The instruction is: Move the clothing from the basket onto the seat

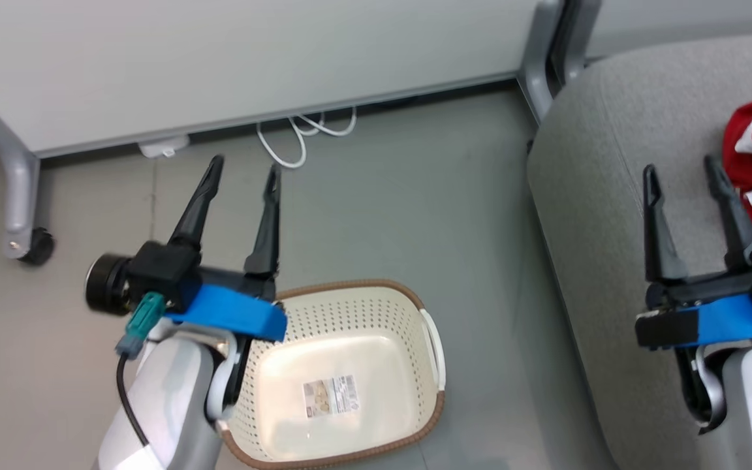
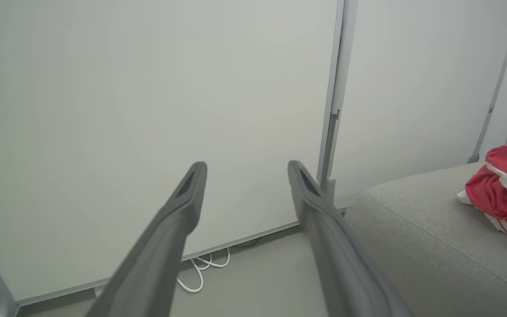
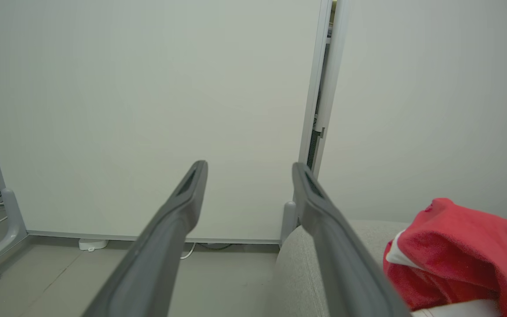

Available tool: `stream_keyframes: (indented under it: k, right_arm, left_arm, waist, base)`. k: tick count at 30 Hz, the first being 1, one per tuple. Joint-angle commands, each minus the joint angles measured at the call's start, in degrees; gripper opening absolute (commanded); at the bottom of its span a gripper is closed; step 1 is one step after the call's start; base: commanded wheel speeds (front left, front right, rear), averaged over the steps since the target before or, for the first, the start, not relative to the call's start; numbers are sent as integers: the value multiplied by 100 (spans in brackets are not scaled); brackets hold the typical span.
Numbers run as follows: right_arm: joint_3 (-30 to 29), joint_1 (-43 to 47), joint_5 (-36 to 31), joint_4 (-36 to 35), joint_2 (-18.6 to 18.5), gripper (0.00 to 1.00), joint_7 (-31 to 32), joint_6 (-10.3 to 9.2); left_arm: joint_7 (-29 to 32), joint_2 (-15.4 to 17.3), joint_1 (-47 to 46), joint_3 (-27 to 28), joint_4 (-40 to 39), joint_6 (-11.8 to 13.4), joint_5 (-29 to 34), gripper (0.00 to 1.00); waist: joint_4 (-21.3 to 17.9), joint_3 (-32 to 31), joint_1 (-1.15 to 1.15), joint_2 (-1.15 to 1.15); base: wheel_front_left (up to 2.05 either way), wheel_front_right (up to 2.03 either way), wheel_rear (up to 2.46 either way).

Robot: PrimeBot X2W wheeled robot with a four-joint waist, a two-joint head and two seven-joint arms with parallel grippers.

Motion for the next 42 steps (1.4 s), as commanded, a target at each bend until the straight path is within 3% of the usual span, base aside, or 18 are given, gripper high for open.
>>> stream_keyframes:
  k: [1, 10, 21, 42]
  right_arm:
    - [71, 175, 47, 16, 37, 100, -5, 1]
    - [347, 682, 139, 189, 164, 100, -5, 1]
    - [241, 1226, 227, 329, 303, 100, -5, 1]
    - [134, 1484, 301, 544, 460, 100, -5, 1]
  left_arm:
    - [-26, -41, 209, 196, -26, -6, 79, 100]
    - [-26, -234, 969, 935, -101, -140, 402, 100]
    - [-26, -449, 1708, 1522, -284, -280, 701, 100]
    - [-27, -526, 2106, 1814, -196, -364, 747, 100]
  waist:
    - [182, -255, 1, 0]
    - [339, -715, 1, 0]
    - [454, -1066, 1, 0]
    - [597, -1124, 1, 0]
  base:
    - [0, 0, 0]
    - [0, 0, 0]
    - [0, 0, 0]
    - [0, 0, 0]
